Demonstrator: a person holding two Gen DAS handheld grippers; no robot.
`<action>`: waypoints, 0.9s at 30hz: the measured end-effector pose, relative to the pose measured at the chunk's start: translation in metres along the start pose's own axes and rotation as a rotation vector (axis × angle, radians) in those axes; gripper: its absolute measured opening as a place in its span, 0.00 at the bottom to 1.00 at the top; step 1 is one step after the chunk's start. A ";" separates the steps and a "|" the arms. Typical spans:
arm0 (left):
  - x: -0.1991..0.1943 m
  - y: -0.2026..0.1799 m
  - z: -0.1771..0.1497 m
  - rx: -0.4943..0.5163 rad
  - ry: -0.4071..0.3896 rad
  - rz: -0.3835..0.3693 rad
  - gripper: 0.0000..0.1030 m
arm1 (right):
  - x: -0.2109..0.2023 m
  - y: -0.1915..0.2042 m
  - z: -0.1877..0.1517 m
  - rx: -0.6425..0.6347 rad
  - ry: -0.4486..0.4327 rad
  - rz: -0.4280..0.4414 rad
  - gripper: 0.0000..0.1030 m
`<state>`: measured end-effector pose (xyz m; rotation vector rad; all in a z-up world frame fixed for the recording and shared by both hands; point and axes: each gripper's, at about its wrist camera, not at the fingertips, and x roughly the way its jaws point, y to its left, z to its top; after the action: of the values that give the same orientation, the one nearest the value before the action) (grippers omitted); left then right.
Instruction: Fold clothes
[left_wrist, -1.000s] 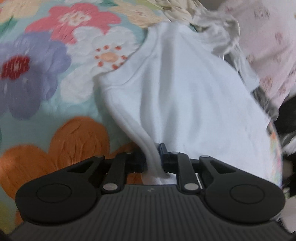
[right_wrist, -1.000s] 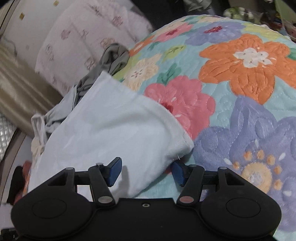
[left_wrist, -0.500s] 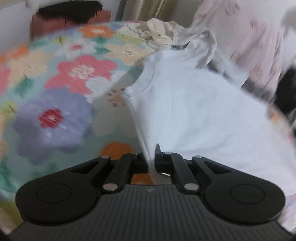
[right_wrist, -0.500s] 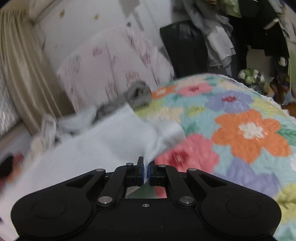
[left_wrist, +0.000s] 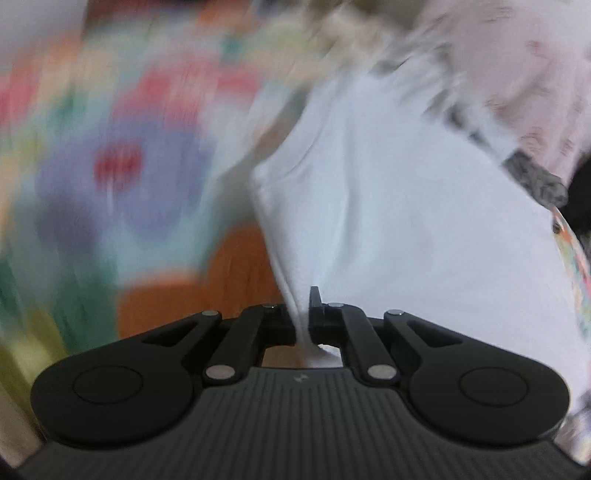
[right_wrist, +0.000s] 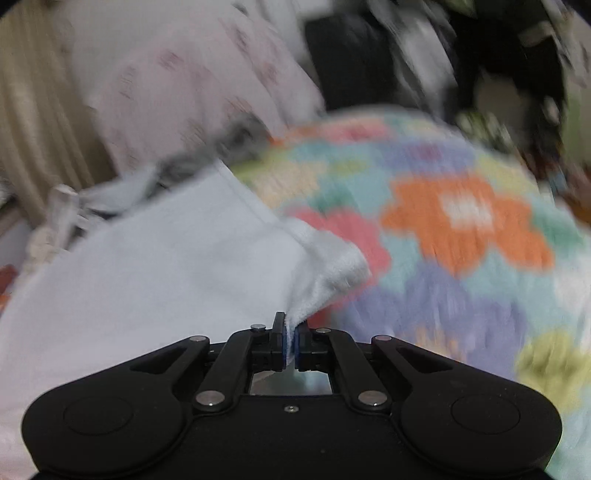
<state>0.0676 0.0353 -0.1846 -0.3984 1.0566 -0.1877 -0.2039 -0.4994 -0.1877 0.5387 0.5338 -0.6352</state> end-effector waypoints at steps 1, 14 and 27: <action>0.002 0.002 0.001 -0.005 0.018 -0.004 0.04 | 0.004 -0.004 -0.005 0.042 0.019 -0.021 0.03; -0.022 -0.021 -0.003 0.181 -0.049 0.000 0.04 | -0.008 -0.014 -0.002 0.086 -0.030 -0.090 0.03; -0.005 -0.016 -0.002 0.191 0.028 0.060 0.10 | 0.004 -0.012 -0.001 -0.096 0.036 -0.094 0.04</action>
<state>0.0641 0.0223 -0.1746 -0.1924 1.0662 -0.2386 -0.2096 -0.5087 -0.1949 0.4369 0.6228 -0.6865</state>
